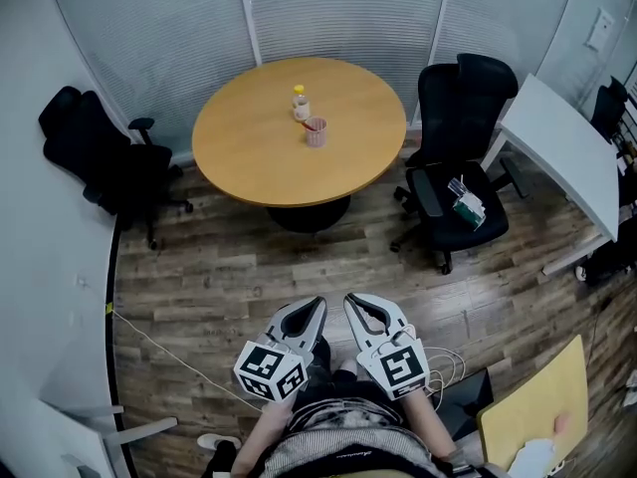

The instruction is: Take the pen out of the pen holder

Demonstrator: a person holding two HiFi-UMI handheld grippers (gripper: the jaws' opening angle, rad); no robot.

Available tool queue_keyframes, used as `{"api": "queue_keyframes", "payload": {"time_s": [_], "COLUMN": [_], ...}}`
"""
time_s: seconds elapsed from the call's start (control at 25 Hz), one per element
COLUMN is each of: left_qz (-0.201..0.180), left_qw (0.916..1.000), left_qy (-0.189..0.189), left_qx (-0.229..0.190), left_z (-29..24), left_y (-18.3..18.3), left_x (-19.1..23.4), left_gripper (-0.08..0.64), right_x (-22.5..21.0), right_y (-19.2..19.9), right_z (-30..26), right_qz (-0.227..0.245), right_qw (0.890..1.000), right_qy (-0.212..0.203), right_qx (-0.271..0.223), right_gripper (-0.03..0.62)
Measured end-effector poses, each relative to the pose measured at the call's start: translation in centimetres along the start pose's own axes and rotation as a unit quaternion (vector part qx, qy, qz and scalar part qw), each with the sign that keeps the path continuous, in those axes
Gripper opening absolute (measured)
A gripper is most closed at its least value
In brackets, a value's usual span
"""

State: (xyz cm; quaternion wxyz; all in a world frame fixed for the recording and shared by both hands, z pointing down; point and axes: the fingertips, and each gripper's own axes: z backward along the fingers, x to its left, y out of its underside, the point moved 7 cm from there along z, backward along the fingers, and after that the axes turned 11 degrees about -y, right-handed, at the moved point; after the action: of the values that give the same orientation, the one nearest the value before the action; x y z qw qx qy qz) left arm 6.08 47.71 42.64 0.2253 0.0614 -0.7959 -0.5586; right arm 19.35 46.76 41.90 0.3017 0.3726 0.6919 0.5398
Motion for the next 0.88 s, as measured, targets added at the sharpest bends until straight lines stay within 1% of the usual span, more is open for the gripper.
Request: {"api": "queue_keyframes", "payload": {"time_s": [0.04,0.16,0.24,0.36,0.44,0.6,0.88], "left_qz": [-0.001,-0.003,-0.003,-0.006,-0.004,-0.005,-0.007], "left_qw": [1.0,0.9999,0.9998,0.9994,0.9991,0.9986,0.9985], "left_qy": [0.003,0.012,0.019,0.031,0.041,0.053,0.053], "left_qx": [0.0,-0.004,-0.008,-0.013,-0.011,-0.004,0.004], "left_z": [-0.6,-2.5,-4.0,-6.2,-7.5,-9.4,-10.6], "left_y": [-0.3,-1.7,-2.8,-4.5,-5.3,-6.4,-7.6], "left_x": [0.5,2.3,3.6,5.9,7.2,9.5,14.0], "left_gripper": [0.005,0.005,0.005,0.005,0.005,0.005,0.005], "right_x": [-0.4,-1.9,-2.9,-4.5,-5.4,-6.9,-8.1], "right_y": [-0.1,-0.8,-1.6,-2.6,-2.9,-3.5,-3.6], "right_z": [-0.6,-2.7,-4.2,-6.9,-8.4,-11.2,-16.0], "right_qz": [-0.004,0.006,0.0,0.019,0.021,0.0,-0.001], "right_qw": [1.0,1.0,1.0,1.0,1.0,0.999,0.999], "right_qy": [0.003,0.007,0.015,0.017,0.021,0.036,0.041], "right_qx": [-0.001,0.0,-0.001,0.0,-0.003,-0.01,0.0], "right_gripper": [0.025,0.025,0.025,0.025,0.025,0.025,0.025]}}
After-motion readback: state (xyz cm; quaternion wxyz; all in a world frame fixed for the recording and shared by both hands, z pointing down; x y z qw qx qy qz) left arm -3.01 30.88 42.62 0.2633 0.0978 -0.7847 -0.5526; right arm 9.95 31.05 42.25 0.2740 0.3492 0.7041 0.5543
